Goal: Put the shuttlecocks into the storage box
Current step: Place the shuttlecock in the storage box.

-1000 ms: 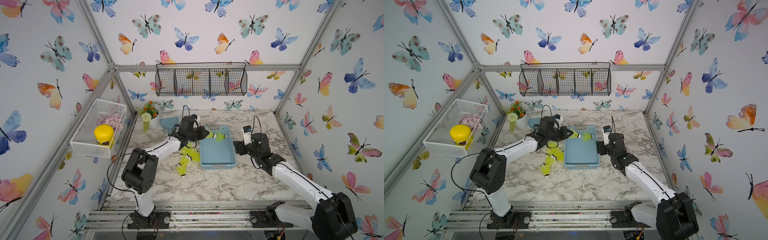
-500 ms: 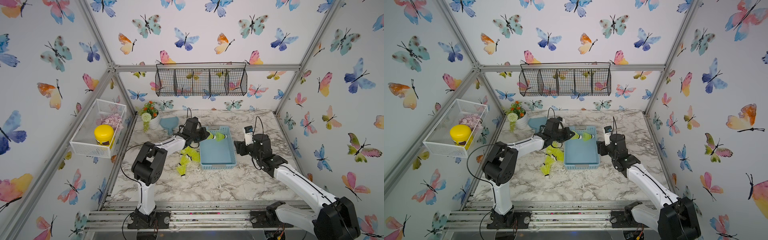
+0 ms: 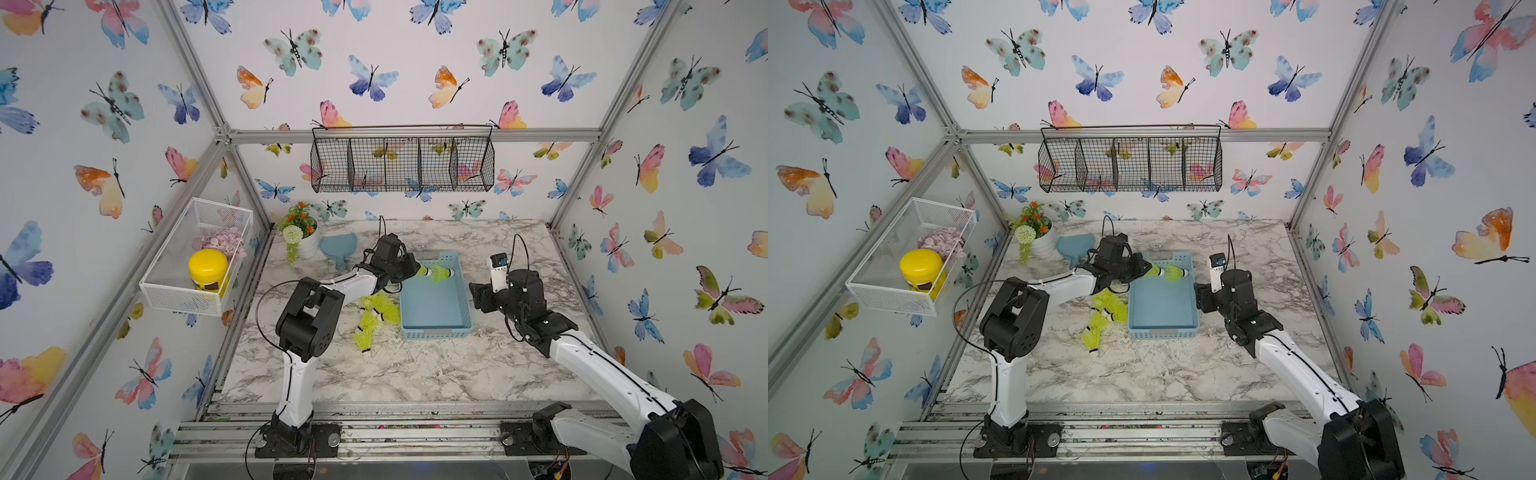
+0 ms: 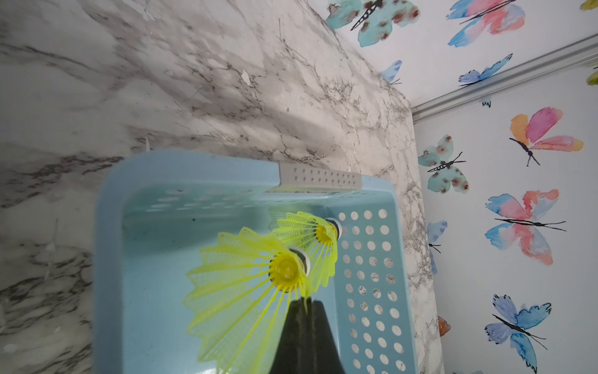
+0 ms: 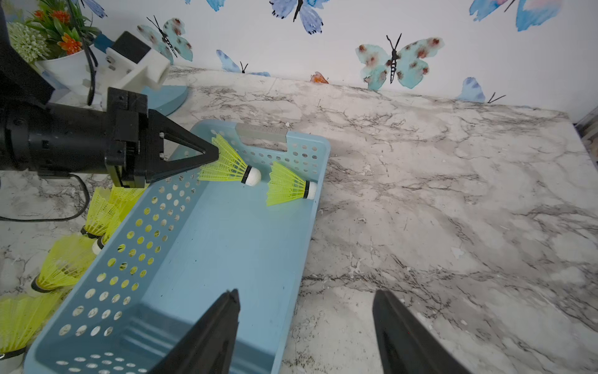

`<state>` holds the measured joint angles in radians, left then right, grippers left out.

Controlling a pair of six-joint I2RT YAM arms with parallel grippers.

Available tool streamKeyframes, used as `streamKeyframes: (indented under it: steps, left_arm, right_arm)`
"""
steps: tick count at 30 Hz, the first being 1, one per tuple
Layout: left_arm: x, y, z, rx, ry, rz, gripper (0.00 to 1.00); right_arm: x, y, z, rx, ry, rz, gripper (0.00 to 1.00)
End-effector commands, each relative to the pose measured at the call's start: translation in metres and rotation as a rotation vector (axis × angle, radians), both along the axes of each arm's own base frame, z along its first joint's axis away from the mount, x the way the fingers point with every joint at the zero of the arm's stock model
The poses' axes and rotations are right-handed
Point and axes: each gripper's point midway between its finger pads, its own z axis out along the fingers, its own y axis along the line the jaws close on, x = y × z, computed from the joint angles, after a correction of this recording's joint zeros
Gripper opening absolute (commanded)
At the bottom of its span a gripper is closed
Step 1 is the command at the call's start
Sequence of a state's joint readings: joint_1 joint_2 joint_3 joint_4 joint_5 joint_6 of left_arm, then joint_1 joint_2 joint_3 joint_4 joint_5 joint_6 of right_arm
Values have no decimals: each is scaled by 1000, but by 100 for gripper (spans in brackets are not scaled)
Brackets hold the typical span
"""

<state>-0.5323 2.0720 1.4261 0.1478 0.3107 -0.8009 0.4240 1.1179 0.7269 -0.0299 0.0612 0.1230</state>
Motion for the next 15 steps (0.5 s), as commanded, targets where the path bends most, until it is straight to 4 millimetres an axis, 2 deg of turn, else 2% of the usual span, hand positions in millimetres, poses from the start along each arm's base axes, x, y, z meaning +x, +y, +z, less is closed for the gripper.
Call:
streamKeyframes:
  steps: [1, 15]
  left_arm:
    - [4, -1, -7, 29, 10, 21, 0]
    - [10, -7, -23, 159, 29, 17, 0]
  right_arm:
    - [-3, -9, -5, -15, 11, -30, 72]
    - [-5, -11, -8, -24, 14, -34, 72]
